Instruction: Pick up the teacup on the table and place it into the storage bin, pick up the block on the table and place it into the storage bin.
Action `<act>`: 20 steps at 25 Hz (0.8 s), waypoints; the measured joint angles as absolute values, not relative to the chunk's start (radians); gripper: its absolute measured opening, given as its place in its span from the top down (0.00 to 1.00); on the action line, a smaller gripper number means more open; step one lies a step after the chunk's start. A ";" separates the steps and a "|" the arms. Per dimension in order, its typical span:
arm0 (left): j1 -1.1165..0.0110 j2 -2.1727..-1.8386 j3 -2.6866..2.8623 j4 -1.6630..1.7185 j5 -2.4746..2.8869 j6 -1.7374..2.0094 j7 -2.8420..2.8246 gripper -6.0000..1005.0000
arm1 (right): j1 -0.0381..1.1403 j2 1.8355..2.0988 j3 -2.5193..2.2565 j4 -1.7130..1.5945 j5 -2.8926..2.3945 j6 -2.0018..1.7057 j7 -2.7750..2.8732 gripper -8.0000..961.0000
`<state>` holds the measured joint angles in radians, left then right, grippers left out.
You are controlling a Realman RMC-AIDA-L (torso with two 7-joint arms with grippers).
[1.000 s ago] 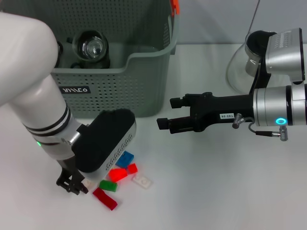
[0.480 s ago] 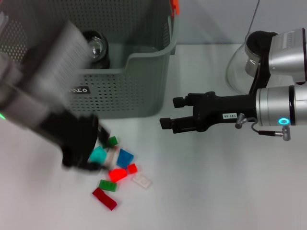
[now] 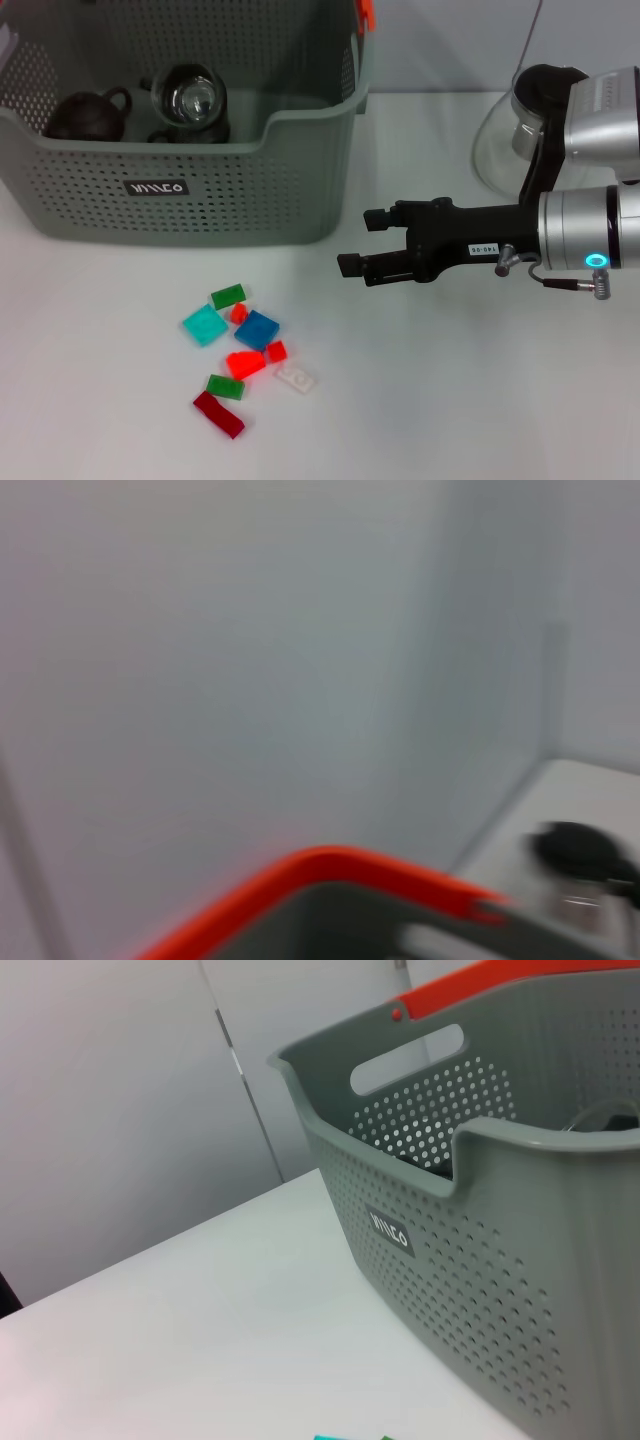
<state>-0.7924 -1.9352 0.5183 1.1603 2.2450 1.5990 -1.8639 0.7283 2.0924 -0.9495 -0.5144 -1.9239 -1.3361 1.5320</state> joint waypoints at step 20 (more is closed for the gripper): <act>-0.783 -1.961 0.616 1.142 2.302 1.428 -1.930 0.29 | 0.724 2.093 -0.952 -0.514 -1.928 -1.343 1.537 0.05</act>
